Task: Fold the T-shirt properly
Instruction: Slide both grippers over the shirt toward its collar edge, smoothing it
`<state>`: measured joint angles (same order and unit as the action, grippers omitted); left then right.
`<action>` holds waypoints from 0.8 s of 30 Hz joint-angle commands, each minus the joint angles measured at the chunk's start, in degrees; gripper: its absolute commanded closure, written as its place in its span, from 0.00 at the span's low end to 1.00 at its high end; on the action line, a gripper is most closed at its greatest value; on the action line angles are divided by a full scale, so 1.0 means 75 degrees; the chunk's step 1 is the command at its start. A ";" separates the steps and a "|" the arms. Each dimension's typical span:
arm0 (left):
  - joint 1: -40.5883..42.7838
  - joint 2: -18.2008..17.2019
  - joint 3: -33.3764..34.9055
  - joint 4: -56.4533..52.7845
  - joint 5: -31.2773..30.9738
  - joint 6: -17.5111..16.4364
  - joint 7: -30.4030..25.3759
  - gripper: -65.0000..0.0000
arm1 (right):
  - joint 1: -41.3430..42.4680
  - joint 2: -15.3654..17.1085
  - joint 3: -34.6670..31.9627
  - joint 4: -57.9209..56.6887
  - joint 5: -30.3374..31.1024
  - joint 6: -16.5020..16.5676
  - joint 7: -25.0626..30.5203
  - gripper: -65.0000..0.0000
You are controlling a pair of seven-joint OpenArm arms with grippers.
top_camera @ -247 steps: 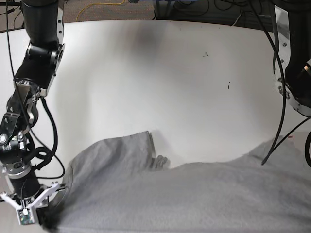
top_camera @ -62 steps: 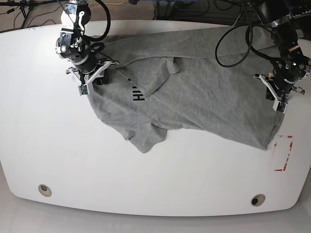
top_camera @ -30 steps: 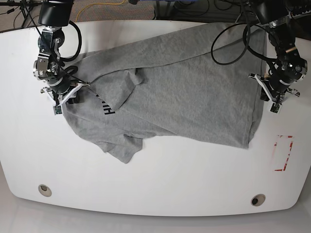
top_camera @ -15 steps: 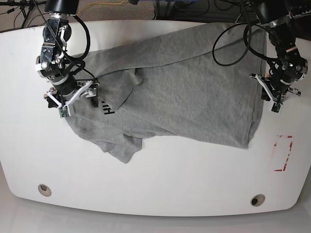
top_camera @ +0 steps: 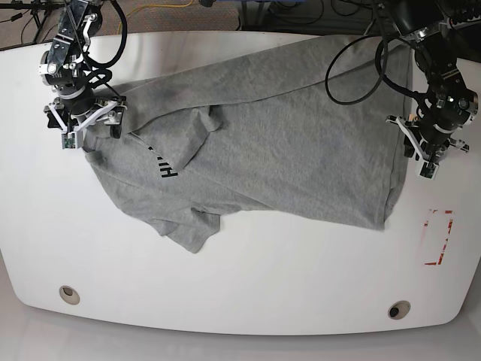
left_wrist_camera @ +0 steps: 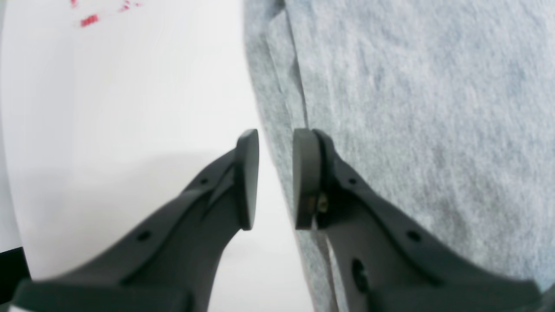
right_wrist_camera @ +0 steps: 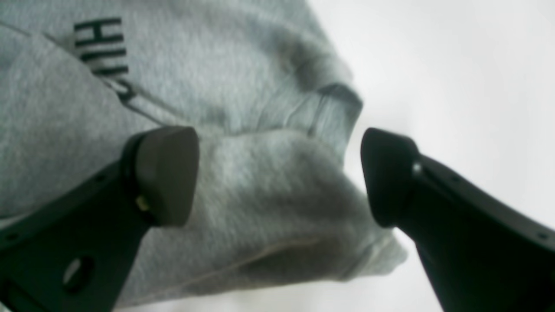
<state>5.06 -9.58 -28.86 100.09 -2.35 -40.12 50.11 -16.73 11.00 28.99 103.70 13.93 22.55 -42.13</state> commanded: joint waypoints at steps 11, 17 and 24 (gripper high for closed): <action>-0.0083 -0.0099 -0.0319 0.0140 -0.0044 0.0016 -0.0088 0.80 | -0.0026 0.0109 0.0067 -0.0868 0.0059 0.0012 0.0665 0.17; -0.0048 -0.0123 -0.0342 0.0140 -0.0044 0.0016 -0.0088 0.80 | -0.0237 0.0121 0.0137 -0.0845 0.0059 0.0012 0.0782 0.47; 0.0023 -0.0135 -0.0342 0.0128 -0.0044 0.0016 -0.0088 0.80 | -0.0635 -0.0196 0.0278 -0.0177 0.0047 0.0012 0.0747 0.86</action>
<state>5.91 -9.78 -31.24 100.07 -2.15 -40.12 50.19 -20.84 9.69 31.16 99.83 13.76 22.46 -37.54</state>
